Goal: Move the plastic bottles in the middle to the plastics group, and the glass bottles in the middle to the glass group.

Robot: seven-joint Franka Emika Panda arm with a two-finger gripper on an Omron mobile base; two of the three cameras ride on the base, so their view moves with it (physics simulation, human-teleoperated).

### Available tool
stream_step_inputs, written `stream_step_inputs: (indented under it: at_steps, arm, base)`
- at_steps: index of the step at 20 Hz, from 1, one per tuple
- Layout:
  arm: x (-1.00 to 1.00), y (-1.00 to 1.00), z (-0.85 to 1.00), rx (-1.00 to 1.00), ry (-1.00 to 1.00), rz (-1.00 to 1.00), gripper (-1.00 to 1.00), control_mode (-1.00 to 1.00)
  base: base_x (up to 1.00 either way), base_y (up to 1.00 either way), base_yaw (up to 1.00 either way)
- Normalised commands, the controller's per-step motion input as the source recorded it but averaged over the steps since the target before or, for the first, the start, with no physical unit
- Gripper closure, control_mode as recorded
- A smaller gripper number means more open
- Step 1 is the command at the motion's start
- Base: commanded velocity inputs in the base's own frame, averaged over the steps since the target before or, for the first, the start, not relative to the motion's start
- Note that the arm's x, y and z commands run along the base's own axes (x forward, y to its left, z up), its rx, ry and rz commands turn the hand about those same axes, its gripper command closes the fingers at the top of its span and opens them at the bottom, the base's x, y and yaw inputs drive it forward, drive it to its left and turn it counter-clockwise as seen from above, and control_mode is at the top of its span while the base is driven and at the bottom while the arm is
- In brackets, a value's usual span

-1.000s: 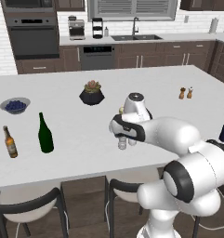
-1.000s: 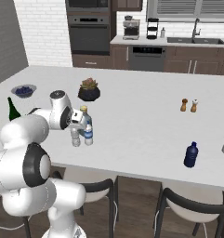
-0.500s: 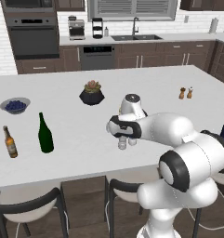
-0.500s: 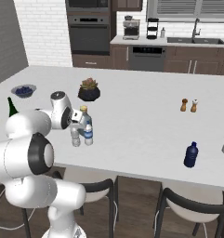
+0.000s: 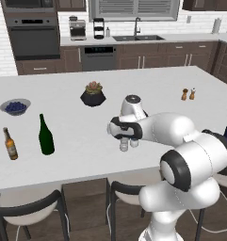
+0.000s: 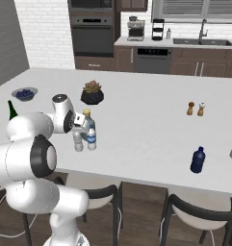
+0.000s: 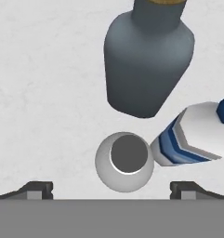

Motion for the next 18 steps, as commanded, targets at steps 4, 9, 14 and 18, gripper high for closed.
stream_step_inputs:
  at_steps: [4, 9, 14, 18]
  arm:
    - [0.00, 0.00, -0.08, 0.00, 0.00, -0.04, -1.00, -1.00]
    - [0.01, 0.00, -0.09, 0.00, 0.00, -0.06, -1.00, -1.00]
    - [0.03, 0.00, -0.07, 0.00, 0.00, -0.07, -1.00, -1.00]
    - [0.12, 0.00, -0.05, 0.00, 0.00, -0.08, -1.00, -1.00]
  base:
    - [0.00, 0.00, 0.00]
    - [0.00, 0.00, 0.00]
    - [0.00, 0.00, 0.00]
    - [0.00, 0.00, 0.00]
